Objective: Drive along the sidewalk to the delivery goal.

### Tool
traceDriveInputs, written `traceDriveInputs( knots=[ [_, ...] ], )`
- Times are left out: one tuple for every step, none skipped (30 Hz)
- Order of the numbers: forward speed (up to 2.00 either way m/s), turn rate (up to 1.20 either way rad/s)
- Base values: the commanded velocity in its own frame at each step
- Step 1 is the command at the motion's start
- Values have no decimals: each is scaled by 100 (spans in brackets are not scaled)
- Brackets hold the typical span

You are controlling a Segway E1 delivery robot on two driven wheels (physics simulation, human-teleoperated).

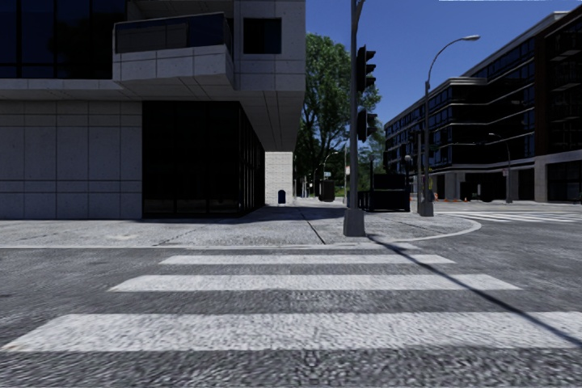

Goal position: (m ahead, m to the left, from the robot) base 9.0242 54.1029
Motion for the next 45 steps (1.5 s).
traceDriveInputs(
  knots=[
    [200,-51],
    [200,-51],
    [200,-51],
    [200,-2],
    [200,0],
    [200,0],
    [200,0],
    [200,0],
    [200,0],
    [200,0],
    [200,0],
    [200,0],
    [200,0],
    [200,0],
    [200,0],
    [200,0],
    [200,0],
    [200,0],
    [200,0],
    [200,0],
    [200,0],
    [200,0],
    [200,0],
    [200,0],
    [200,0],
    [200,0],
    [200,0],
    [200,0],
    [200,0],
    [200,0],
    [200,0],
    [200,0],
    [200,0],
    [200,0],
    [200,0],
    [200,0],
    [200,5],
    [200,5],
    [200,13],
    [200,18],
    [200,24],
    [200,24],
    [200,32],
    [200,44],
    [200,50]
  ],
)
